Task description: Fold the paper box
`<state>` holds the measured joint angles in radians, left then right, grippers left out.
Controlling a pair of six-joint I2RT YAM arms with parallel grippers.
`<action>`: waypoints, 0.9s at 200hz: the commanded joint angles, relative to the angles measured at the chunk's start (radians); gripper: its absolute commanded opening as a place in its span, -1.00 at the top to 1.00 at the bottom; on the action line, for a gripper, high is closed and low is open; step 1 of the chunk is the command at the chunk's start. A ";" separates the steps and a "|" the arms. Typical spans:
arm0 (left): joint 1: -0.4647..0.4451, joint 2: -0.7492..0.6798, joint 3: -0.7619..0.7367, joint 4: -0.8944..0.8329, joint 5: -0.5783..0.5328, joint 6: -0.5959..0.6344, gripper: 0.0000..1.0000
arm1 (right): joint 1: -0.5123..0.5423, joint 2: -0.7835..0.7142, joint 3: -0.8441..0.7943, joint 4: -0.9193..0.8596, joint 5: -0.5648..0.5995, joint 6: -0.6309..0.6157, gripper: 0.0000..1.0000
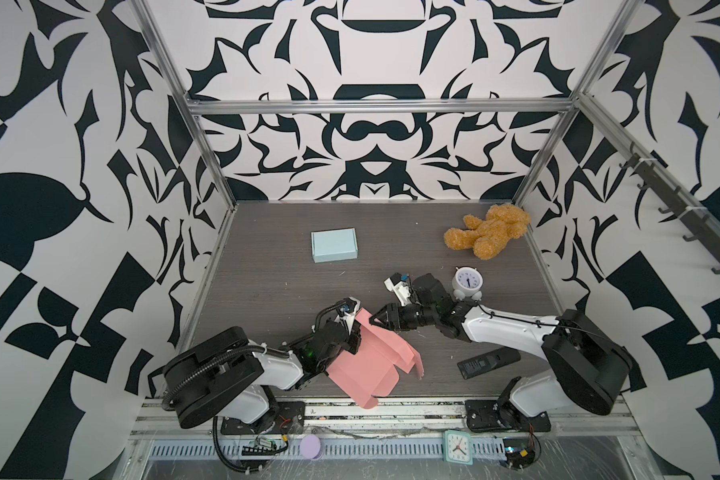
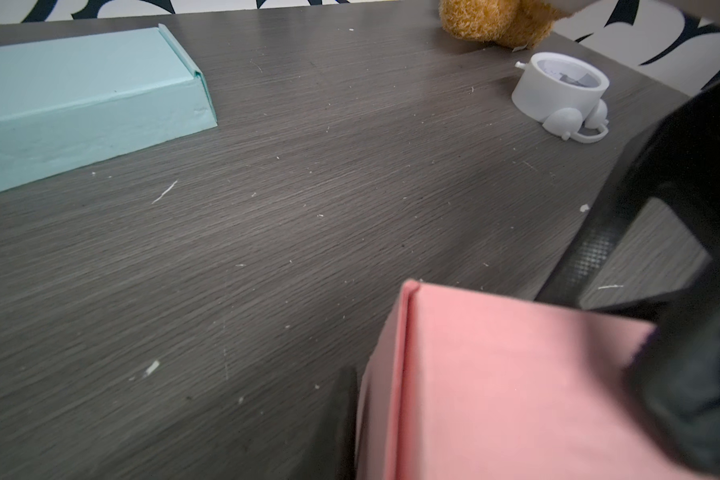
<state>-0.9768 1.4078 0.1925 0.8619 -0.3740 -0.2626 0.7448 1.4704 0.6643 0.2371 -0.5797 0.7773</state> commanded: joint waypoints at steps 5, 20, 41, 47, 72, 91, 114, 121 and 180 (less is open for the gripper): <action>-0.005 -0.026 0.001 -0.010 0.003 -0.001 0.79 | -0.004 -0.021 0.013 -0.024 0.017 -0.027 0.00; -0.006 -0.023 0.003 -0.009 0.008 0.002 0.80 | -0.004 -0.019 0.014 -0.024 0.025 -0.030 0.00; -0.011 -0.022 0.005 -0.009 0.007 -0.002 0.70 | -0.004 -0.014 0.015 -0.020 0.027 -0.035 0.01; -0.013 -0.021 0.003 -0.010 0.008 -0.002 0.62 | -0.005 -0.015 0.014 -0.020 0.030 -0.035 0.01; -0.023 -0.044 -0.006 -0.012 -0.003 -0.004 0.57 | -0.005 -0.016 0.012 -0.033 0.043 -0.051 0.01; -0.025 -0.084 -0.016 -0.041 -0.008 -0.005 0.67 | -0.008 -0.006 0.010 -0.032 0.046 -0.055 0.02; -0.026 -0.123 -0.014 -0.083 -0.012 -0.008 0.80 | -0.008 -0.008 0.013 -0.034 0.053 -0.065 0.02; -0.026 -0.126 -0.013 -0.089 -0.014 -0.011 0.83 | -0.008 -0.012 0.018 -0.041 0.058 -0.072 0.02; -0.028 -0.125 0.032 -0.199 -0.039 -0.064 0.93 | -0.009 -0.118 0.116 -0.274 0.180 -0.246 -0.05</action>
<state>-1.0019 1.2922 0.1902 0.7334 -0.3851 -0.2794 0.7410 1.4117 0.7040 0.0994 -0.4862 0.6445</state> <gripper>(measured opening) 0.096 0.507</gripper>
